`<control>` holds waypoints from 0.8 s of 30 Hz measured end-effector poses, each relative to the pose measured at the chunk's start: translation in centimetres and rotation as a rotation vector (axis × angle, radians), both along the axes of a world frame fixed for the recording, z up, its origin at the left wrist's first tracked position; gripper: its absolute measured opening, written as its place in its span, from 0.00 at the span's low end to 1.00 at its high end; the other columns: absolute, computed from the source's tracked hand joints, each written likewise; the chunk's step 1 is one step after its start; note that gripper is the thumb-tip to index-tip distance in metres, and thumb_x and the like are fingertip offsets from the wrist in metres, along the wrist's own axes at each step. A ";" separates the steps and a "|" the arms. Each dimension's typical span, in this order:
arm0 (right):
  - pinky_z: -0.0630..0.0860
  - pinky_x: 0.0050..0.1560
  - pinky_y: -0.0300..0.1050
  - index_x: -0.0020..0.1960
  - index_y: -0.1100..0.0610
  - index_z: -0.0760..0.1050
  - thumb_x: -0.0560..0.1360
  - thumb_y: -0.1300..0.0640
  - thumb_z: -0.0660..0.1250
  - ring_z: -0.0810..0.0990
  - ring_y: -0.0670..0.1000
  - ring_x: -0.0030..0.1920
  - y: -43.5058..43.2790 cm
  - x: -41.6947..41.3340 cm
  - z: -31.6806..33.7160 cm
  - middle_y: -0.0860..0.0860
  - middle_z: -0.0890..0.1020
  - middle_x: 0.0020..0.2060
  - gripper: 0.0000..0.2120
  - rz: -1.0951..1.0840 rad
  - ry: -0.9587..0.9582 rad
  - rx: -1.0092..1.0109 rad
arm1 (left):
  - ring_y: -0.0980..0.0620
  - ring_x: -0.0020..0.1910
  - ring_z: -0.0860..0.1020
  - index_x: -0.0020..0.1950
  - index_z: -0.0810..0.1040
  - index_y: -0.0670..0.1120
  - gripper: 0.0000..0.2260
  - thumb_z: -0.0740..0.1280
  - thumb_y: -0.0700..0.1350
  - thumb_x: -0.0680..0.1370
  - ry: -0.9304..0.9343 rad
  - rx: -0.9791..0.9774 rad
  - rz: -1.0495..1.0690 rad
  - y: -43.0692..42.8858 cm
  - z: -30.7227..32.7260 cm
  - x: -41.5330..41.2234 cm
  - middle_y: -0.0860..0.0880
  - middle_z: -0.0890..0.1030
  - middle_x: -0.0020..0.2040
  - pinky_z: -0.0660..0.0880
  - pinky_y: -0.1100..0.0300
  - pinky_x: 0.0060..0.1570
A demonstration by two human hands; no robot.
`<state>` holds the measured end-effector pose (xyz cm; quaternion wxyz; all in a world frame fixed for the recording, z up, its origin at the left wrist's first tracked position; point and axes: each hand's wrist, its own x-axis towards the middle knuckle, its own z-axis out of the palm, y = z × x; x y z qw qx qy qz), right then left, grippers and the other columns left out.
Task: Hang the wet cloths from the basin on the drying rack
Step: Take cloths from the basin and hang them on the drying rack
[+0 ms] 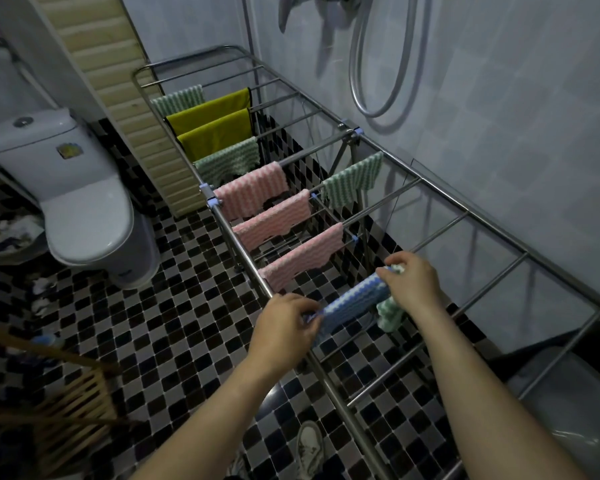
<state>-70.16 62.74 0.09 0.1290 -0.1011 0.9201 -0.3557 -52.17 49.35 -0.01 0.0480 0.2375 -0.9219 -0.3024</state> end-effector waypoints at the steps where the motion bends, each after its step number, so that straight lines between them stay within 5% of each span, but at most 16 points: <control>1: 0.76 0.51 0.47 0.55 0.55 0.79 0.74 0.53 0.71 0.79 0.55 0.53 0.0 0.0 0.1 0.53 0.81 0.56 0.11 0.008 0.004 0.007 | 0.58 0.50 0.73 0.55 0.81 0.55 0.08 0.67 0.52 0.77 -0.018 -0.023 -0.026 0.1 -0.1 -0.3 0.58 0.79 0.50 0.73 0.61 0.48; 6: 0.74 0.48 0.44 0.54 0.56 0.79 0.74 0.53 0.71 0.79 0.55 0.54 0.0 -0.1 0.3 0.54 0.81 0.56 0.11 0.012 0.016 0.017 | 0.57 0.45 0.74 0.50 0.81 0.53 0.05 0.68 0.50 0.77 -0.002 -0.103 -0.008 0.1 -0.3 -0.2 0.56 0.79 0.46 0.75 0.61 0.44; 12: 0.70 0.46 0.41 0.55 0.58 0.79 0.75 0.54 0.70 0.78 0.55 0.54 0.1 0.1 0.4 0.55 0.80 0.57 0.11 0.010 0.005 -0.013 | 0.60 0.43 0.72 0.48 0.79 0.50 0.03 0.68 0.48 0.77 -0.054 -0.149 -0.089 -0.4 0.0 1.3 0.55 0.78 0.47 0.64 0.72 0.37; 20: 0.72 0.46 0.43 0.57 0.55 0.76 0.77 0.56 0.66 0.74 0.50 0.47 0.7 0.1 0.6 0.52 0.78 0.54 0.09 0.087 -0.055 -0.012 | 0.60 0.40 0.77 0.54 0.80 0.51 0.09 0.67 0.52 0.77 -0.083 -0.119 -0.071 -0.3 0.0 -0.2 0.54 0.82 0.46 0.76 0.65 0.42; 24: 0.72 0.45 0.43 0.57 0.54 0.75 0.76 0.57 0.67 0.76 0.51 0.47 0.9 0.2 0.7 0.49 0.76 0.51 0.09 0.112 -0.067 -0.010 | 0.57 0.40 0.76 0.52 0.81 0.50 0.08 0.67 0.50 0.77 -0.084 -0.219 -0.090 -0.6 0.2 0.2 0.53 0.82 0.46 0.72 0.65 0.41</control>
